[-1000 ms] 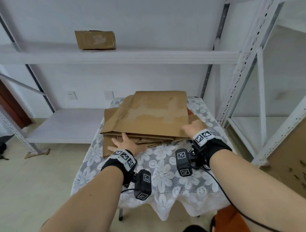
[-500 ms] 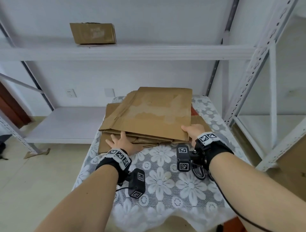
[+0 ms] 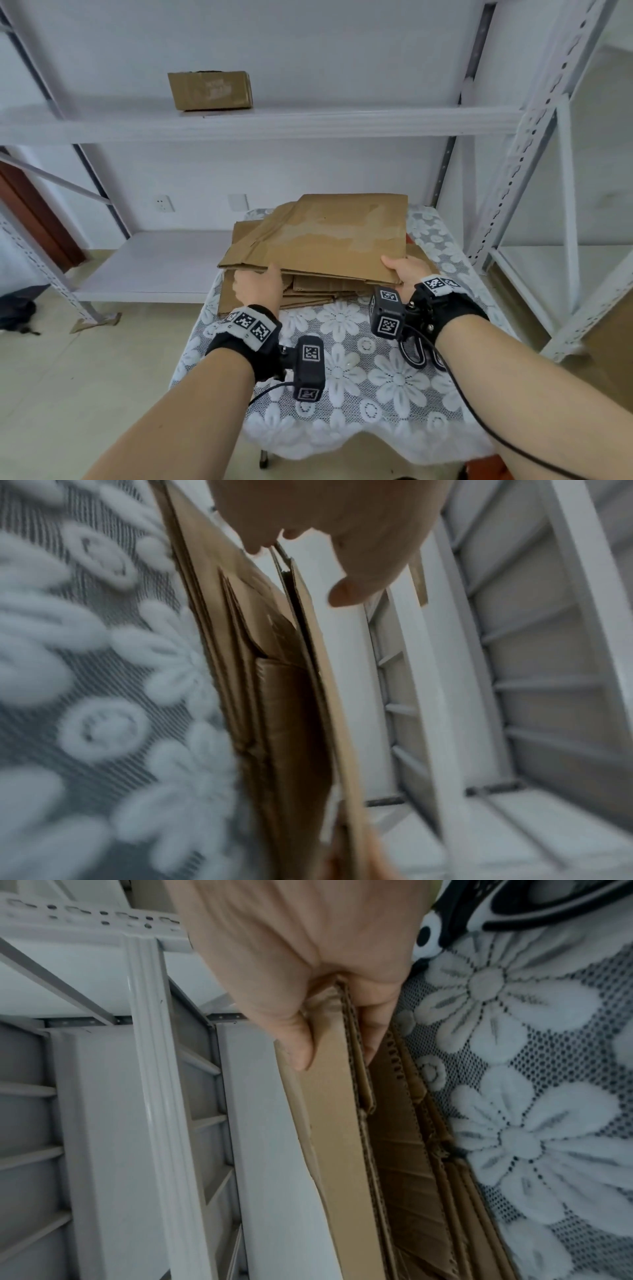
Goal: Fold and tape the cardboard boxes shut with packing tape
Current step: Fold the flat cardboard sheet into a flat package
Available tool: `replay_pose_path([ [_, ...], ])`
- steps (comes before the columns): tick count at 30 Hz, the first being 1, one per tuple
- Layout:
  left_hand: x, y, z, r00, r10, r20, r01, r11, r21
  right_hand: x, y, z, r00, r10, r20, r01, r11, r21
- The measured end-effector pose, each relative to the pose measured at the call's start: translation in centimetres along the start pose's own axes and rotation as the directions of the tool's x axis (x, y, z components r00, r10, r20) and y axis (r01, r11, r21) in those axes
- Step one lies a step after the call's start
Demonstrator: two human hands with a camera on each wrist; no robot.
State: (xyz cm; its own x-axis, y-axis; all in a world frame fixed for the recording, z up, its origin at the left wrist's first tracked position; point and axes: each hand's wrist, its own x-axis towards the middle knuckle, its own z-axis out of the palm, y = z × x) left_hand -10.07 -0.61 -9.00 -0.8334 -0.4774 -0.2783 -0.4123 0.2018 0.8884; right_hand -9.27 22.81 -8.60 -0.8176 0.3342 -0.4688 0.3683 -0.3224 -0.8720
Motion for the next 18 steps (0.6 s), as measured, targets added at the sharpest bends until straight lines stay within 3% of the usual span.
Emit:
replay_pose_path([
  [2, -1.2, 0.5, -0.6, 0.991, -0.07, 0.116, 0.093, 0.974, -0.208, -0.7, -0.1, -0.5, 1.0, -0.006, 0.005, 0.006, 1.0, 0.012],
  [6, -2.3, 0.2, -1.0, 0.888, -0.107, 0.448, 0.326, 0.833, -0.448, -1.8, 0.4, -1.8, 0.998, -0.039, 0.043, 0.037, 0.998, 0.051],
  [7, -2.9, 0.3, -1.4, 0.877, -0.072, 0.475, 0.31, 0.84, -0.444, -2.1, 0.4, -2.2, 0.997, -0.047, 0.057, 0.044, 0.997, 0.059],
  [14, -6.8, 0.3, -2.7, 0.82, -0.157, 0.551, 0.432, 0.801, -0.415, -4.6, 0.3, -4.1, 0.976, -0.048, 0.212, 0.055, 0.998, -0.029],
  [16, -7.1, 0.7, -3.2, 0.831, -0.136, 0.54, 0.422, 0.786, -0.452, -4.6, 0.2, -3.8, 0.983, -0.062, 0.175, 0.08, 0.992, -0.094],
  [18, -6.8, 0.8, -3.2, 0.84, -0.147, 0.522, 0.421, 0.784, -0.456, -4.0, 0.1, -3.3, 0.985, -0.158, 0.068, 0.171, 0.949, -0.265],
])
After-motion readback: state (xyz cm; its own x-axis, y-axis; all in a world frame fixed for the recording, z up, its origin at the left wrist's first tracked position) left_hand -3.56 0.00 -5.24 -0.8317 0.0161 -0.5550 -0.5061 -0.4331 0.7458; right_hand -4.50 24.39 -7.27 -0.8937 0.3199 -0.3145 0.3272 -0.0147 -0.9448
